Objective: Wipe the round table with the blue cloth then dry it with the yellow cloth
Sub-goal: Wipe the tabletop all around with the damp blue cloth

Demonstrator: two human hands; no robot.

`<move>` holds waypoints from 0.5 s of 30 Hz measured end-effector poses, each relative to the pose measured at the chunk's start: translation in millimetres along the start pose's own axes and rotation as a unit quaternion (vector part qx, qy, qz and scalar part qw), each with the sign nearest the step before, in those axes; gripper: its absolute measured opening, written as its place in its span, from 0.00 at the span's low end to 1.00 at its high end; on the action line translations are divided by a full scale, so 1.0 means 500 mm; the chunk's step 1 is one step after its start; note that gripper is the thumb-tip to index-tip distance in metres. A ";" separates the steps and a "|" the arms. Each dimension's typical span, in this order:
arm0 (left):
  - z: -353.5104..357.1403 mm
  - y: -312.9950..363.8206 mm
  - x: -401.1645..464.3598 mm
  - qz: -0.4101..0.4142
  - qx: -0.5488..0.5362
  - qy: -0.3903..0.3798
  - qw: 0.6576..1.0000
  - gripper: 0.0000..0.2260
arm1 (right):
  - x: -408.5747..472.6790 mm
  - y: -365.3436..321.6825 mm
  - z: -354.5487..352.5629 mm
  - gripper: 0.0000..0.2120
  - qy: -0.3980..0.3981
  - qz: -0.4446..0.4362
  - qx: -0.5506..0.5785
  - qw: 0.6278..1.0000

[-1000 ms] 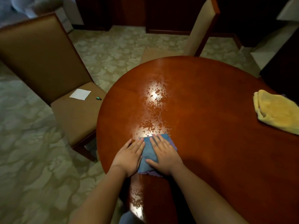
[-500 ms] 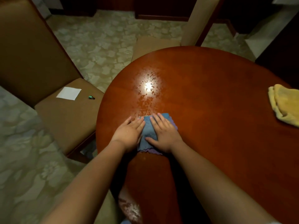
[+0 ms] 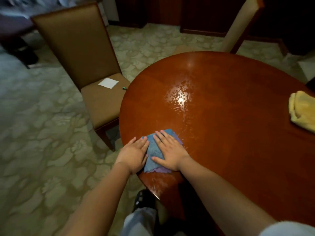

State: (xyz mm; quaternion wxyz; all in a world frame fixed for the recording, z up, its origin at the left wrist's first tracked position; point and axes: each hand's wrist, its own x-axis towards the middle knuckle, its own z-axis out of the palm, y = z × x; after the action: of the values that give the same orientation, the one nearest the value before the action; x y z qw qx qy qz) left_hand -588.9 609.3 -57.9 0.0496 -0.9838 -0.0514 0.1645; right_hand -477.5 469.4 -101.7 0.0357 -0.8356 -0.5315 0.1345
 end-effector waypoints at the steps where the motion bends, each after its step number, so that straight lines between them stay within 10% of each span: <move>1: 0.009 0.016 -0.024 -0.007 -0.007 0.003 1.000 0.26 | -0.022 -0.012 0.005 0.49 -0.004 -0.010 -0.005 1.000; 15: 0.012 0.077 -0.117 -0.018 -0.044 -0.033 0.998 0.26 | -0.116 -0.065 0.021 0.48 -0.031 -0.039 0.000 0.999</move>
State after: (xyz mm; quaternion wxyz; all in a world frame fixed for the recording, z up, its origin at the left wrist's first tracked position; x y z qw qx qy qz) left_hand -642.7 564.9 -49.1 0.0079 -0.9780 -0.0782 0.1930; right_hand -531.9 430.7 -94.7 0.0250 -0.8095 -0.5647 0.1586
